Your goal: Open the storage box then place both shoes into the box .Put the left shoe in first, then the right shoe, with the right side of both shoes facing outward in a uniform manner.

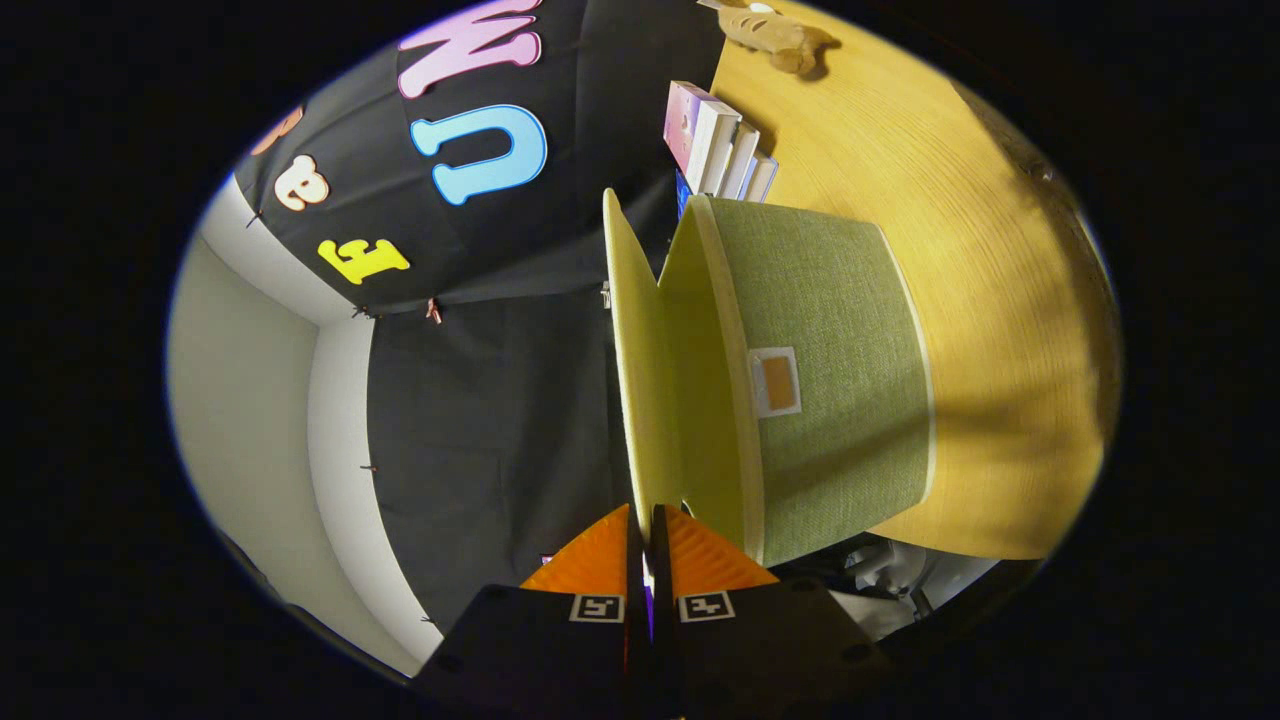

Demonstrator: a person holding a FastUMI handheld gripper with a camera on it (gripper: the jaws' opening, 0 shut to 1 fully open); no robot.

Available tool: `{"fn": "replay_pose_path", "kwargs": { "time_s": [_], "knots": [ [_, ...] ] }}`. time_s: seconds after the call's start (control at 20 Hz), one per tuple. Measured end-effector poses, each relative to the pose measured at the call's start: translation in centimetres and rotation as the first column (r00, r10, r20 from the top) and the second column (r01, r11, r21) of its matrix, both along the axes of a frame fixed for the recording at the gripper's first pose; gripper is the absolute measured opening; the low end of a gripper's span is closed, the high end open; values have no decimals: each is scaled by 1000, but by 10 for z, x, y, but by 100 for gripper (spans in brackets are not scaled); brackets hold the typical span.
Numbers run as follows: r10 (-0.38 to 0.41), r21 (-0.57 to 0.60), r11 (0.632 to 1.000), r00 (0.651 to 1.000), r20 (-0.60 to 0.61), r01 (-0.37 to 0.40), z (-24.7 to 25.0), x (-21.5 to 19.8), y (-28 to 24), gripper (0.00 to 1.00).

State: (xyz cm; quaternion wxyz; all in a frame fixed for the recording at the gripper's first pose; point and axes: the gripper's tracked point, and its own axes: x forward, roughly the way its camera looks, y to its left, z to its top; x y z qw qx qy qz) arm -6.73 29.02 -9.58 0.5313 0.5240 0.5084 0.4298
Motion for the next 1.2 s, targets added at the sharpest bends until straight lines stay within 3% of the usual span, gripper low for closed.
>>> {"fn": "replay_pose_path", "kwargs": {
  "time_s": [0.25, 0.7, 1.2],
  "knots": [
    [32, -52, 998, 995, 89, -28, 40, 4, 27, 5],
    [117, -133, 987, 970, 212, -90, 114, 1, 136, 5],
    [248, -232, 953, 943, 222, -196, 88, -35, 276, 6]
  ]
}}
